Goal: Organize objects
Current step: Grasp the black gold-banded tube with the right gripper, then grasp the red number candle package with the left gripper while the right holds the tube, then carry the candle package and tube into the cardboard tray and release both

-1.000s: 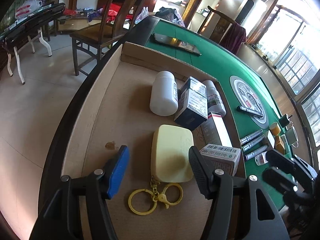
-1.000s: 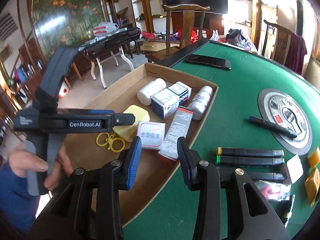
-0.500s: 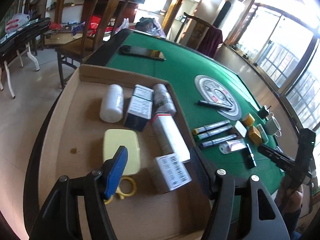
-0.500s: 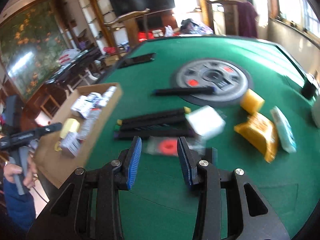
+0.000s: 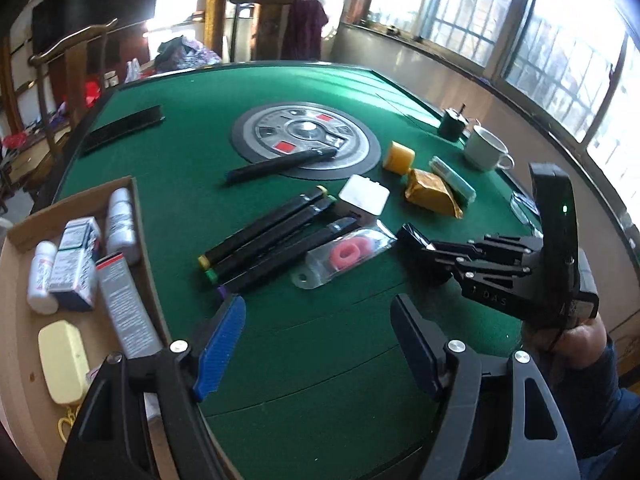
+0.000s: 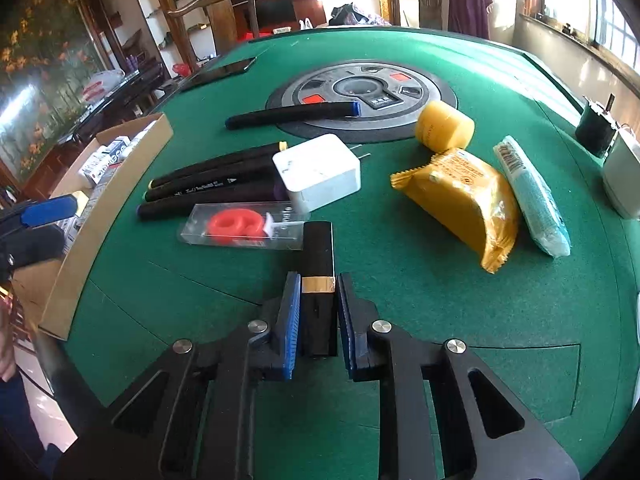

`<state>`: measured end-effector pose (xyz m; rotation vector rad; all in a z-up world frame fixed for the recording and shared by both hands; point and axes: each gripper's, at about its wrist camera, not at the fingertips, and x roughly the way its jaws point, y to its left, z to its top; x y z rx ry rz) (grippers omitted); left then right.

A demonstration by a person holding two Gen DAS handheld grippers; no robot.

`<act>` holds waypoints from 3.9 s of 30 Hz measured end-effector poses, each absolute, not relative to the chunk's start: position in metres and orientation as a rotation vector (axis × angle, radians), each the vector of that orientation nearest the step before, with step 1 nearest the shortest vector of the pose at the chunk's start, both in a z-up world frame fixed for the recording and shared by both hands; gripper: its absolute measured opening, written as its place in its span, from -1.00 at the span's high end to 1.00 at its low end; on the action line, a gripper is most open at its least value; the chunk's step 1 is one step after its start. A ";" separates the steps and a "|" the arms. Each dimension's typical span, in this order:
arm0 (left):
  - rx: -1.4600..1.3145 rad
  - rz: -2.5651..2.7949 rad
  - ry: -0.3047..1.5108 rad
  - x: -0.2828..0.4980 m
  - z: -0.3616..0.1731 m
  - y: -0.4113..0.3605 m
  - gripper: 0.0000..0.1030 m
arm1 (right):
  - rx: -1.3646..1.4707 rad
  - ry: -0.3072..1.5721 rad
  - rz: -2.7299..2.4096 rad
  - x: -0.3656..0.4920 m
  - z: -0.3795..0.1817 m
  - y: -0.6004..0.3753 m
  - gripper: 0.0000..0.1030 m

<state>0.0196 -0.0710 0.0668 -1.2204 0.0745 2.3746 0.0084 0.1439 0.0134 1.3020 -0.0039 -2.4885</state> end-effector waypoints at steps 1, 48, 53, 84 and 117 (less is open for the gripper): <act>-1.218 2.351 0.126 0.018 0.064 -0.061 -0.46 | 1.304 -0.001 -2.497 0.009 0.014 0.148 0.67; -1.299 2.280 0.373 -0.006 0.011 0.037 0.26 | 1.335 0.135 -2.580 0.017 0.014 0.161 0.66; -1.297 2.331 0.360 -0.005 0.011 0.037 0.09 | 1.339 0.196 -2.580 0.016 0.014 0.155 0.63; -1.061 2.635 0.084 0.046 0.045 -0.015 0.47 | 1.221 0.056 -2.675 0.027 0.028 0.172 0.67; -0.875 2.913 -0.098 0.093 0.096 -0.132 0.46 | 1.074 0.167 -2.422 0.077 0.087 0.046 0.66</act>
